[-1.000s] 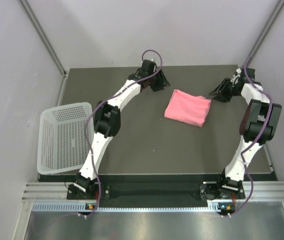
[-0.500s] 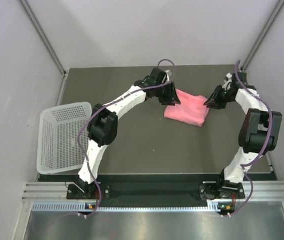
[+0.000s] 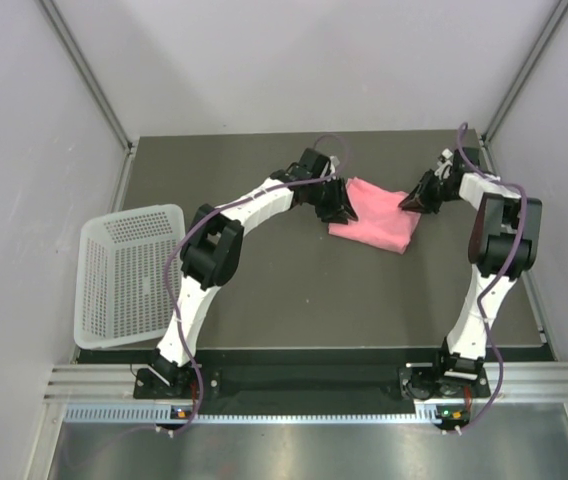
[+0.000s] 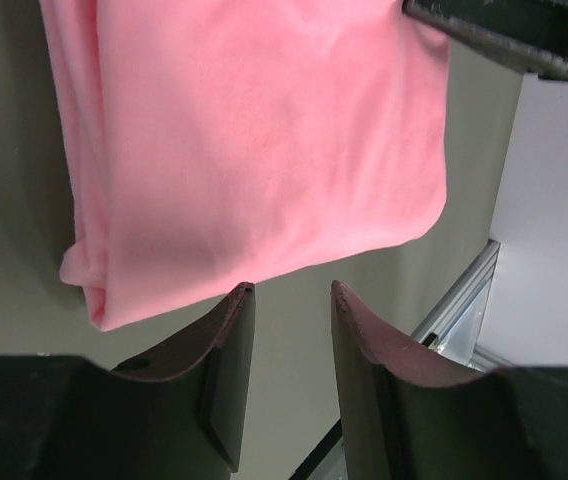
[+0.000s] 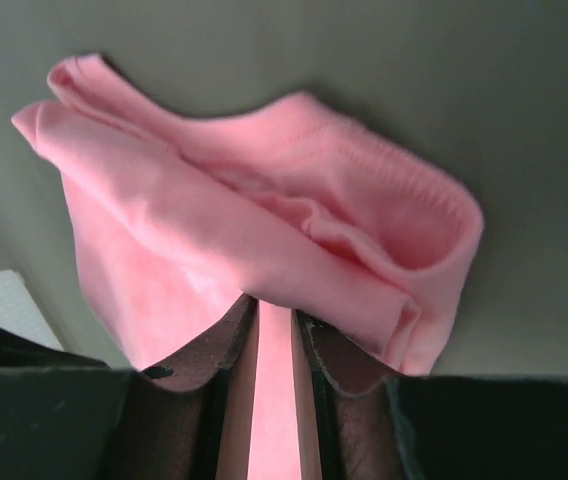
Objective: Fold and stack the t-shirts
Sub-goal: Fold the tshirt
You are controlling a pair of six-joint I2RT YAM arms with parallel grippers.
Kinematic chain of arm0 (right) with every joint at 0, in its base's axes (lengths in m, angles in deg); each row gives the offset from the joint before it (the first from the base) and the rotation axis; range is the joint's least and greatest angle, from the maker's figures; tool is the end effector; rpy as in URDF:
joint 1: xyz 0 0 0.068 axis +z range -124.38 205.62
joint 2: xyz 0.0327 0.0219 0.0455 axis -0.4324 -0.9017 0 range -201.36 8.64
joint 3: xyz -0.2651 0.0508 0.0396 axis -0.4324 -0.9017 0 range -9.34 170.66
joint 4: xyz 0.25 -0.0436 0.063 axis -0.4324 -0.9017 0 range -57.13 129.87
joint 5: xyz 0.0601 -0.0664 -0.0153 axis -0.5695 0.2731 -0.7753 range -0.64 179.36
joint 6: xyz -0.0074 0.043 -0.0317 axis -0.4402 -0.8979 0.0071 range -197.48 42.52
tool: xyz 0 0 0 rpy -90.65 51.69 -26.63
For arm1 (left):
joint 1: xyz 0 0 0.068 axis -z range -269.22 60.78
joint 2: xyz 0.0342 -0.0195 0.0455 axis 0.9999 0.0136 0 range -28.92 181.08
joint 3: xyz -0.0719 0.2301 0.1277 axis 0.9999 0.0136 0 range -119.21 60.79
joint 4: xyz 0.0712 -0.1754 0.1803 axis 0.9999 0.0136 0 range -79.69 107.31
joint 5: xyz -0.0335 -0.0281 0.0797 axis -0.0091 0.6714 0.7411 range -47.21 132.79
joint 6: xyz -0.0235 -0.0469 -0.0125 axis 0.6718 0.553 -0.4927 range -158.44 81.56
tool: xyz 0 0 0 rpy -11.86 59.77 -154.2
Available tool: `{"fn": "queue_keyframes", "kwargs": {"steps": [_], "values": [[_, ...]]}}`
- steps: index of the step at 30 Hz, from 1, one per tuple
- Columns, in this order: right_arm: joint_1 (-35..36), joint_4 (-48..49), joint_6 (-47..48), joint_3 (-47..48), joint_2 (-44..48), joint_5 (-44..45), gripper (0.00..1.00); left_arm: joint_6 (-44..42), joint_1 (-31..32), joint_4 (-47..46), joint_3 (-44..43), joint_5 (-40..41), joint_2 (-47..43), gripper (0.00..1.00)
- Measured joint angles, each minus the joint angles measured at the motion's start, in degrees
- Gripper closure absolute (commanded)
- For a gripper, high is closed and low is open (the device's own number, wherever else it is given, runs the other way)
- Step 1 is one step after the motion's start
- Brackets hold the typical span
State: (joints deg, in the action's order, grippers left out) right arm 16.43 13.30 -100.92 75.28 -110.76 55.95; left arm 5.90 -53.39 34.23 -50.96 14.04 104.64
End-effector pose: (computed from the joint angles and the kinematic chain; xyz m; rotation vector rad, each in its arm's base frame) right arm 0.4322 -0.0502 0.1621 0.5379 2.5447 0.8543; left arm 0.4157 -0.3211 0.1941 0.0776 2.6184 -1.1932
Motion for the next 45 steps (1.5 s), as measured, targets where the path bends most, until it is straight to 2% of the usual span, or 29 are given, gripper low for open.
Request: {"fn": "queue_keyframes", "kwargs": {"steps": [10, 17, 20, 25, 28, 29, 31, 37, 45], "values": [[-2.2, 1.5, -2.7, 8.5, -7.7, -3.0, 0.8, -0.9, 0.0, 1.2, 0.5, -0.4, 0.0, 0.59], [-2.4, 0.8, -3.1, 9.9, -8.0, -3.1, 0.77, -0.9, 0.0, 1.9, -0.7, -0.9, 0.0, 0.59], [-2.2, 0.0, -3.0, 6.4, -4.7, -2.8, 0.71, -0.6, 0.0, 1.6, -2.7, -1.4, 0.1, 0.59], [-0.8, -0.9, -2.5, -2.9, 6.1, -4.8, 0.67, 1.8, -0.4, -0.7, -3.9, -2.9, 0.6, 0.59], [0.8, 0.6, -2.3, -8.7, 10.9, -7.9, 0.76, 3.5, -0.7, -2.8, -4.5, -3.7, 2.6, 0.59], [1.1, 1.0, -2.1, -10.2, 11.4, -9.3, 0.9, 4.0, -0.7, -3.4, -4.5, -3.9, 3.4, 0.59], [1.6, 1.3, -1.2, -12.5, 11.3, -11.0, 0.97, 4.9, -0.9, -3.9, -4.5, -4.0, 5.0, 0.59], [0.7, 0.7, 0.6, -17.4, 9.4, -10.7, 0.99, 6.6, -1.1, -2.8, -3.9, -2.0, 7.8, 0.6], [1.0, -1.4, 3.4, -17.7, 10.2, -5.1, 0.99, 5.0, -1.2, 2.1, -5.5, 1.9, 7.8, 0.59]]}}
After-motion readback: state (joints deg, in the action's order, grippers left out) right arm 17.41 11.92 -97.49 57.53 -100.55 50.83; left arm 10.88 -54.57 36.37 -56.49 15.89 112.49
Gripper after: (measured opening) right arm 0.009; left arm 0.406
